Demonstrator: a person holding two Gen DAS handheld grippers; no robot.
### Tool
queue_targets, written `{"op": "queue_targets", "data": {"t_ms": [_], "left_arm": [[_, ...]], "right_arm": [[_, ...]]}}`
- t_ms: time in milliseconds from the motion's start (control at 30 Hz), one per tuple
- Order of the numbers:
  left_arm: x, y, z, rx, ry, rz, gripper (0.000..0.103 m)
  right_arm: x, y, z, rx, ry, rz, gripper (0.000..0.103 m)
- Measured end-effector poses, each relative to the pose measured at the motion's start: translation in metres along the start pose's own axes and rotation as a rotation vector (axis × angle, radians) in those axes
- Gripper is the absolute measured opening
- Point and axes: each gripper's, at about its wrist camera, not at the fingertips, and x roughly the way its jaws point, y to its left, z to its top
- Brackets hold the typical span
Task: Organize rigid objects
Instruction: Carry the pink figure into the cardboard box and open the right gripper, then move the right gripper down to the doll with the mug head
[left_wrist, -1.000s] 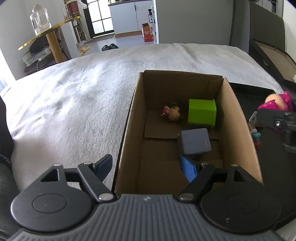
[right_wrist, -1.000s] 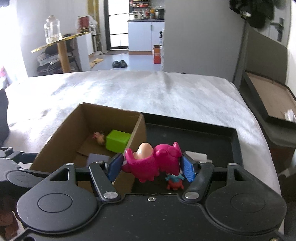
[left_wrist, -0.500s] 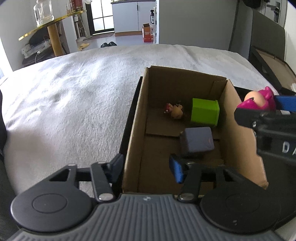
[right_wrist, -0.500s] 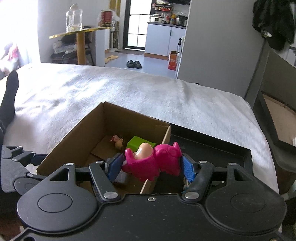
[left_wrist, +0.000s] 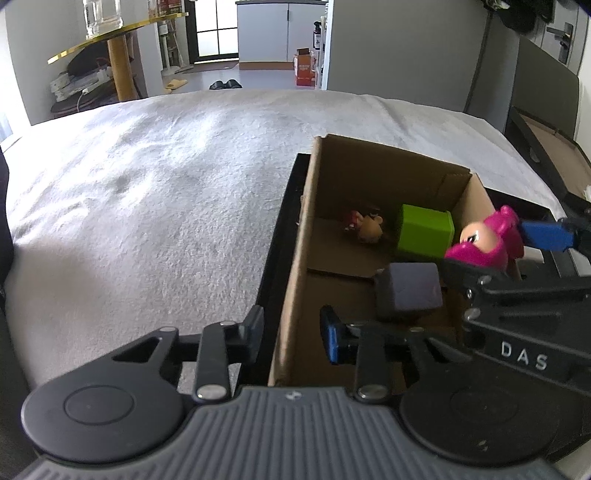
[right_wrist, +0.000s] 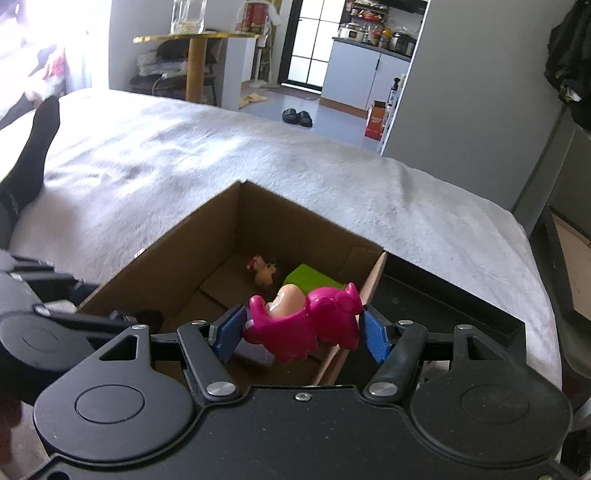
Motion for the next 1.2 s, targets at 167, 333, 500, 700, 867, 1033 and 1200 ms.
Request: {"op": "queue_targets", "data": {"t_ms": [167, 333, 500, 700, 867, 1033, 1200], "left_arm": [[0.002, 0.000, 0.000, -0.001, 0.000, 0.005, 0.027], [0.002, -0.001, 0.000, 0.001, -0.003, 0.003, 0.014], [0.001, -0.002, 0.000, 0.007, -0.011, 0.009, 0.011], [0.000, -0.003, 0.000, 0.016, -0.010, 0.017, 0.011], [-0.001, -0.004, 0.001, 0.021, -0.010, 0.027, 0.012], [-0.003, -0.010, 0.003, 0.055, -0.016, 0.067, 0.015], [-0.006, -0.016, 0.008, 0.077, -0.028, 0.098, 0.023]], "right_arm": [[0.006, 0.004, -0.004, -0.051, 0.019, -0.034, 0.066], [0.005, 0.004, -0.008, -0.073, 0.027, -0.055, 0.066], [-0.001, -0.004, -0.011, -0.020, 0.019, -0.057, 0.067], [-0.015, -0.017, -0.016, 0.035, -0.008, -0.049, 0.068], [-0.020, -0.032, -0.023, 0.079, -0.013, -0.065, 0.068], [-0.020, -0.049, -0.028, 0.146, -0.015, -0.049, 0.070], [-0.019, -0.064, -0.032, 0.190, -0.016, -0.076, 0.070]]}}
